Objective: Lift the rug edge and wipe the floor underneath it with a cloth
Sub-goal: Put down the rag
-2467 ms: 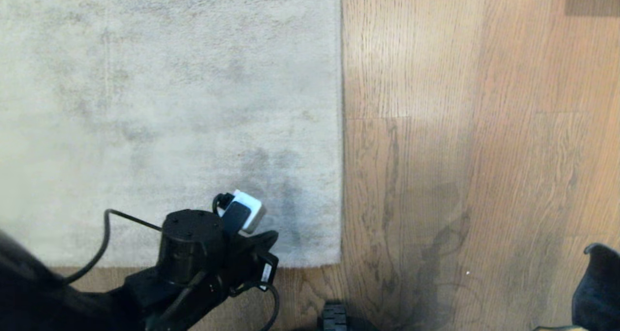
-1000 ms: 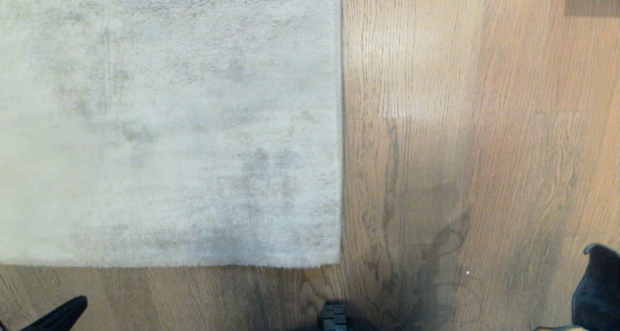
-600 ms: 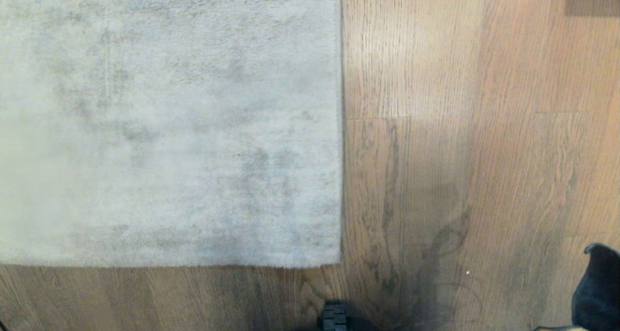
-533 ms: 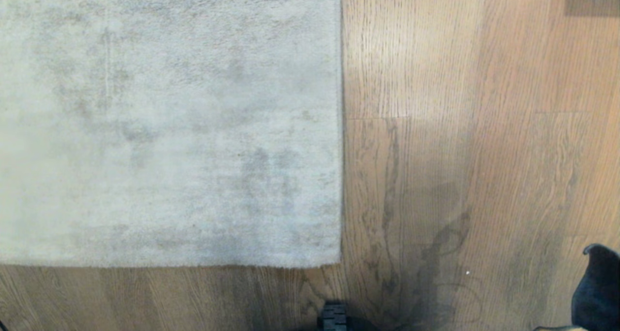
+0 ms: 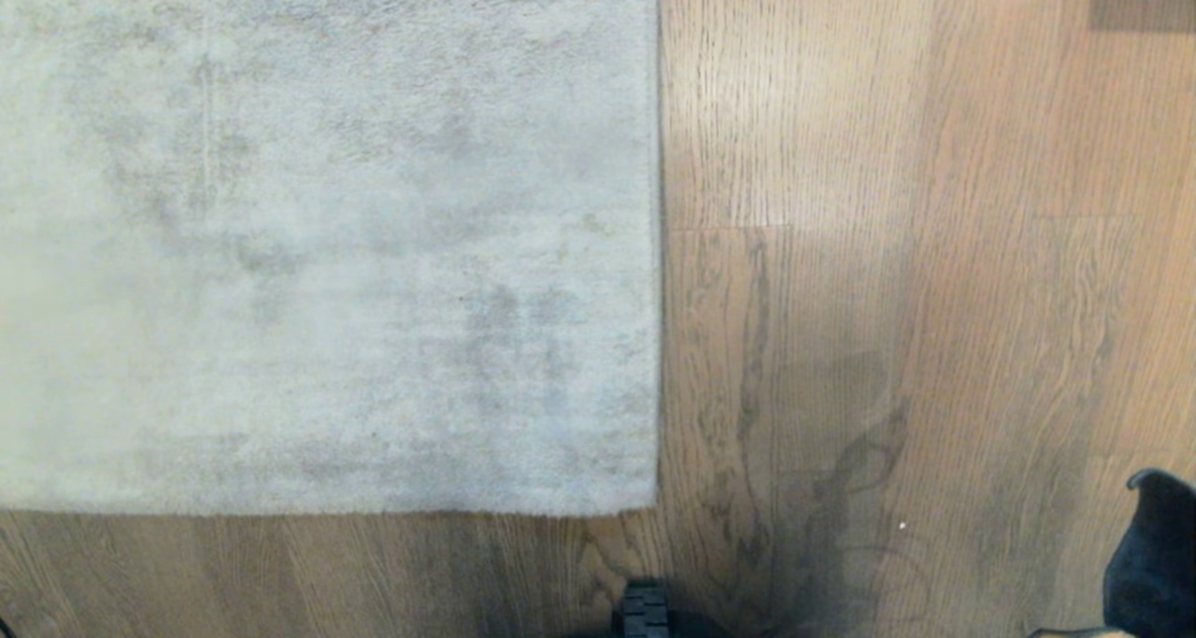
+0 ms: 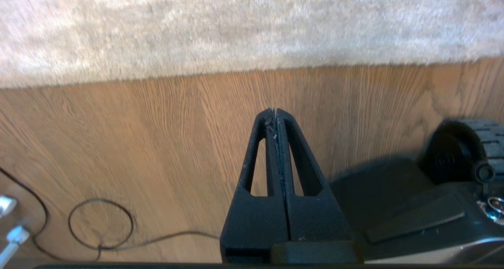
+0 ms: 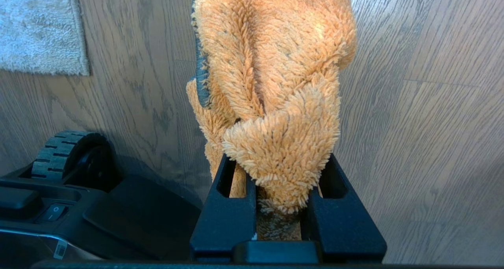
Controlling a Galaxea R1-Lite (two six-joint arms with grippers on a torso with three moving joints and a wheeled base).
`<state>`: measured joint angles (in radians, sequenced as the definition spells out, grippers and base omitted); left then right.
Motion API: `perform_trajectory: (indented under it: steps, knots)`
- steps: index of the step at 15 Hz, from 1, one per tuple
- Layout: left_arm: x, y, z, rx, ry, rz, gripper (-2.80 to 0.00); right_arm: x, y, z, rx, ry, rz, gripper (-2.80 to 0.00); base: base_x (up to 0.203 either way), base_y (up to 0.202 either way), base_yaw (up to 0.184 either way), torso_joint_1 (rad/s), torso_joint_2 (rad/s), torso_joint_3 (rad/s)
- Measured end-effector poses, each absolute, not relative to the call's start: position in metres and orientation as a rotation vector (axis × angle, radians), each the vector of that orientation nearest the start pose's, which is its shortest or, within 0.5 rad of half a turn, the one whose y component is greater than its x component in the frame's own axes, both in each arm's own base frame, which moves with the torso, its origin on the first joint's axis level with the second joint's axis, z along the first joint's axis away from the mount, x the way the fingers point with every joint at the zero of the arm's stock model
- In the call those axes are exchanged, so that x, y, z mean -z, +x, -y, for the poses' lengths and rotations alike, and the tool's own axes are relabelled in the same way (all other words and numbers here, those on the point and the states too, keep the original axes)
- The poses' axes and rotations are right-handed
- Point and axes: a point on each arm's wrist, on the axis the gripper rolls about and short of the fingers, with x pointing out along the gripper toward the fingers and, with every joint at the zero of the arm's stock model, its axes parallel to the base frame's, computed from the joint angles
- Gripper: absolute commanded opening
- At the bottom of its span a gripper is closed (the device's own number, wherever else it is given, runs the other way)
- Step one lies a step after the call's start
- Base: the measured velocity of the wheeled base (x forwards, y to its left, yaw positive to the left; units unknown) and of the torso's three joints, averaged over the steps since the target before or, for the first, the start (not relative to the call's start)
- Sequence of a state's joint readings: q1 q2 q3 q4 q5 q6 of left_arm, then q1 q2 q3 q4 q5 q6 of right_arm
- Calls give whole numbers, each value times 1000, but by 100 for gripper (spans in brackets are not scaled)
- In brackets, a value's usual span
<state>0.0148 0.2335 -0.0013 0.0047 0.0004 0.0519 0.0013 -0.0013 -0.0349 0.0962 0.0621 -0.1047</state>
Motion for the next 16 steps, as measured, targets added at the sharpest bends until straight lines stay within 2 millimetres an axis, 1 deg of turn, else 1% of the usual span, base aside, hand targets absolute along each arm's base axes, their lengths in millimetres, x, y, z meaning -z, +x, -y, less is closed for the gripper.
perform_trajectory:
  steps: [4,16]
  knots:
    - [-79,-7,0,-17,52,-210,-280,-75,-26,-1,-67,-103,-58,-280,0,0,0,0,0,0]
    - [-79,-8,0,-17,60,-200,-280,-75,-26,-1,-67,-103,-57,-280,0,0,0,0,0,0]
